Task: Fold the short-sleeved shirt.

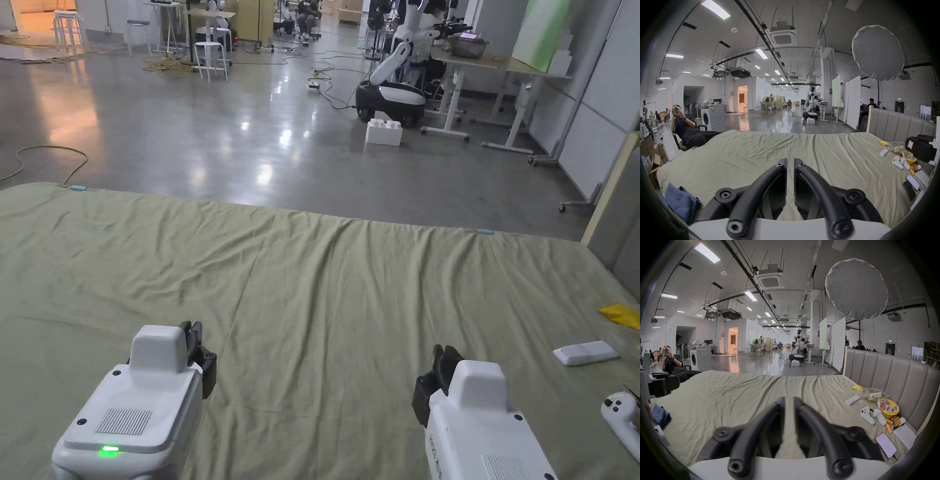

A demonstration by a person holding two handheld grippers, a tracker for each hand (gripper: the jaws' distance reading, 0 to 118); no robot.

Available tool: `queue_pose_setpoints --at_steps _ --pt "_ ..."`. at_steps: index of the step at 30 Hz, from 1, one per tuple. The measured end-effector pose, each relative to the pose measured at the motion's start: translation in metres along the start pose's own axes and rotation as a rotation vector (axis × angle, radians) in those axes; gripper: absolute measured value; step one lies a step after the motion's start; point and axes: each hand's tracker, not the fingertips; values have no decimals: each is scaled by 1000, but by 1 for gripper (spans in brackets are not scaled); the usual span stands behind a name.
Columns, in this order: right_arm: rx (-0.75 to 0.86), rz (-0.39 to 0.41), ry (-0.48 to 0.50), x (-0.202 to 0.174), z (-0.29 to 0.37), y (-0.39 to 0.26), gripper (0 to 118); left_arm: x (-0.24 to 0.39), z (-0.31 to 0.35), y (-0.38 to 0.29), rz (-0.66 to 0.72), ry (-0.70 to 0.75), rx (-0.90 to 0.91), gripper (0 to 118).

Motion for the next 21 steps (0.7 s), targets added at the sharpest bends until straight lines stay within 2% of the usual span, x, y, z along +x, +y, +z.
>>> queue_pose_setpoints --at_steps 1,2,4,7,9,11,15,17,21 --pt "6 9 -5 0 0 0 32 -1 0 0 -3 1 -3 20" --pt "5 10 -4 0 0 0 49 -1 0 1 -6 3 -4 38" --pt "-6 7 -13 -1 -1 -1 69 -1 0 1 -6 4 -6 61" --pt "-1 13 -37 0 -1 -1 80 -3 0 0 -4 9 8 66" --pt "3 12 -41 1 0 -1 93 -4 2 0 -8 28 8 78" --pt "0 5 -46 2 0 -1 98 -4 2 0 -8 37 2 86" --pt "7 -19 -29 6 1 1 100 -8 3 -1 9 34 8 87" --pt "-15 -55 -12 9 0 0 103 -10 4 -1 14 28 10 90" --pt "-2 -50 2 11 -3 1 106 -12 5 0 11 -5 26 95"
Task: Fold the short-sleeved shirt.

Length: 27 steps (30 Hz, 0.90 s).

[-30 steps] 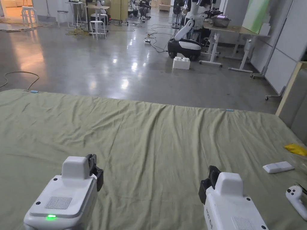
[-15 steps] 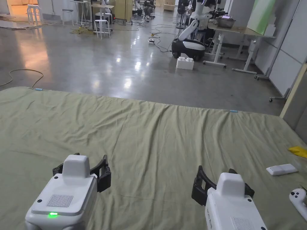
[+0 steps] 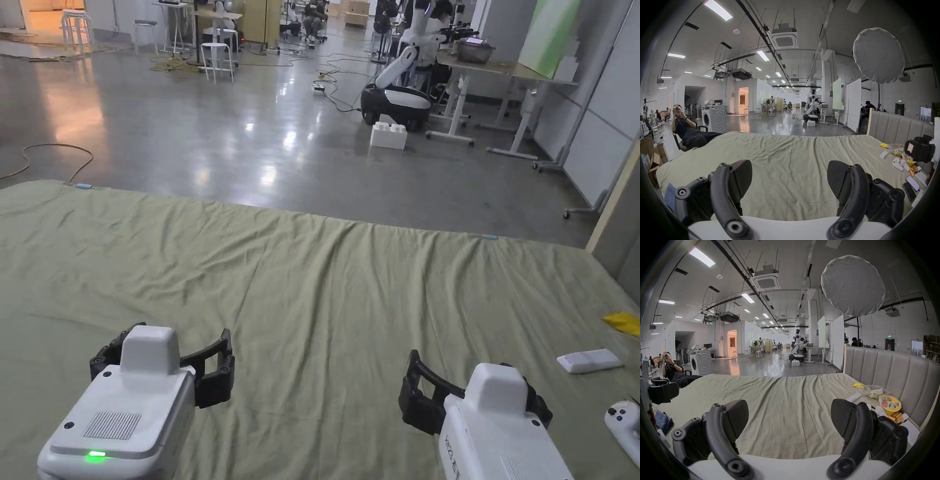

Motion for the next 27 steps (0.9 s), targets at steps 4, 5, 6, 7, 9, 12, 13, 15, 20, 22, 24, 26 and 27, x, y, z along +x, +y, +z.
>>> queue_pose_setpoints --at_steps 4,5,6,7,9,12,13,15,20,22,24,26,27 --pt "4 -12 -30 0 -4 2 115 1 -1 2 -6 1 1 99" --pt "-17 -42 -38 1 -6 2 115 2 -1 2 -14 13 3 99" --pt "-15 -36 -44 1 -8 3 115 2 -1 2 -22 21 7 99" --pt "-25 -43 -60 2 -10 3 115 2 -1 2 -25 21 8 99" --pt "-32 -44 -85 2 -13 3 115 1 -1 1 -26 21 12 99" --pt "-38 -47 -96 5 -15 6 115 -1 -2 1 -26 30 11 105" --pt "-43 -50 -82 7 -16 6 115 -2 -3 0 -25 31 12 107" --pt "-72 -84 -55 10 -17 5 115 -4 -3 0 -12 33 18 108" --pt "-93 -114 -10 14 -17 10 115 -7 -3 0 8 32 16 110" --pt "-134 -147 -20 14 -19 10 115 -7 -4 0 13 37 11 112" --pt "-154 -160 -31 13 -21 11 115 -8 -3 0 23 38 10 112" --pt "-165 -170 -34 12 -22 11 115 -8 -2 -2 30 29 10 112" --pt "-164 -175 -37 11 -21 10 115 -8 -2 -3 28 24 8 112"
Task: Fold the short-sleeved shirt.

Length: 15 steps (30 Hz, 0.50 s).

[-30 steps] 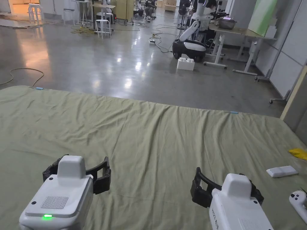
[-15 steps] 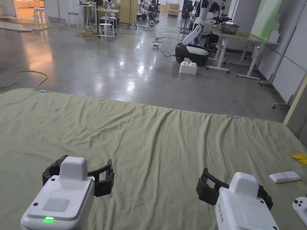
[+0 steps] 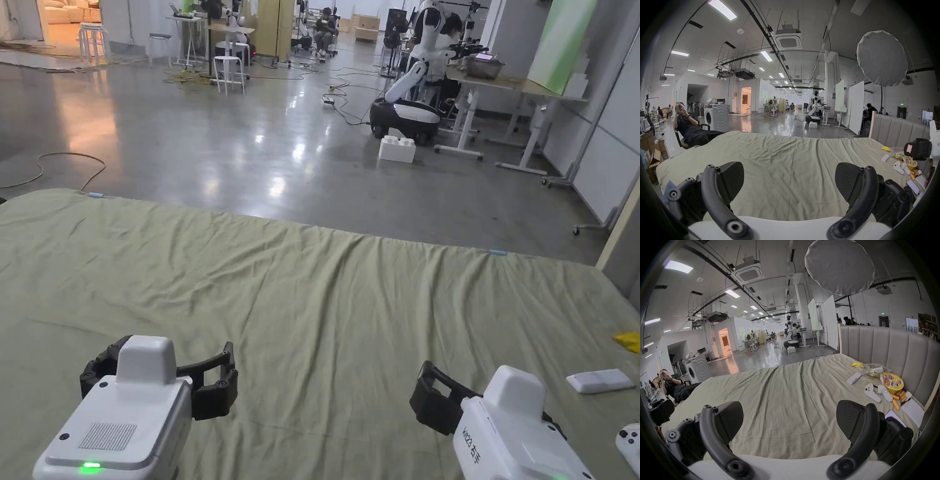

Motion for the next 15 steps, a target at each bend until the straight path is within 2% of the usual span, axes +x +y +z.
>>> queue_pose_setpoints --at_steps 4,9,15 --pt "-19 -16 1 -4 0 3 115 2 0 -1 -12 4 -8 112" --pt "-49 -10 -79 -12 -1 9 115 5 1 1 -14 23 1 112" --pt "-71 -13 -58 -10 -1 11 115 10 0 0 -20 7 -6 112"
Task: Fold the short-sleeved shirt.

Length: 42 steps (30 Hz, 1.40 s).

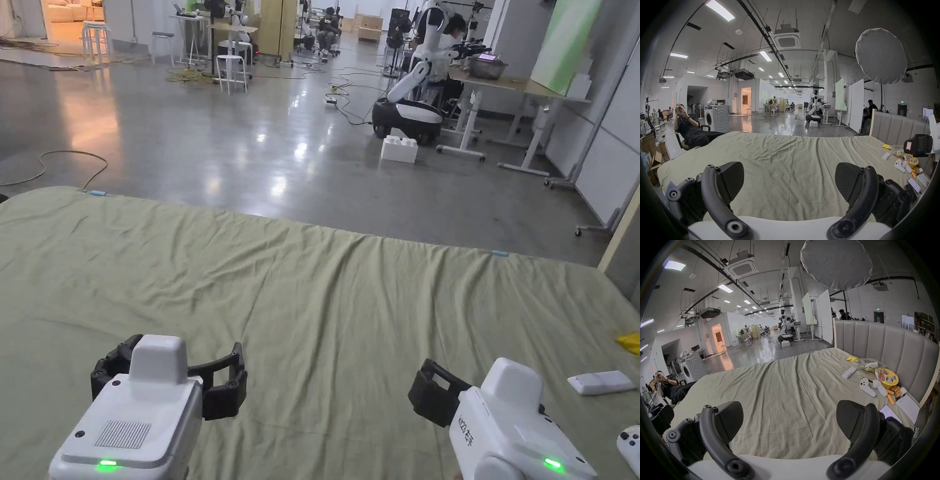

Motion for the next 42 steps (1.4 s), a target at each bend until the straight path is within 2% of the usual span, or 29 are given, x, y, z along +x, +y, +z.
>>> queue_pose_setpoints --at_steps 13,28,33,38,40,42 --pt "1 72 -20 4 -1 0 115 1 0 1 4 8 2 112" --pt "0 62 33 3 -1 2 115 1 -2 3 0 -10 -5 112" --pt "19 66 5 0 -2 1 115 -2 -2 2 7 -13 -11 112" --pt "53 35 109 8 -2 1 115 -4 -5 2 15 -21 -16 112" --pt "127 71 126 10 1 0 115 -5 -7 3 16 -28 -13 112" --pt "178 134 99 6 2 0 115 -6 -8 4 10 -32 -10 112"
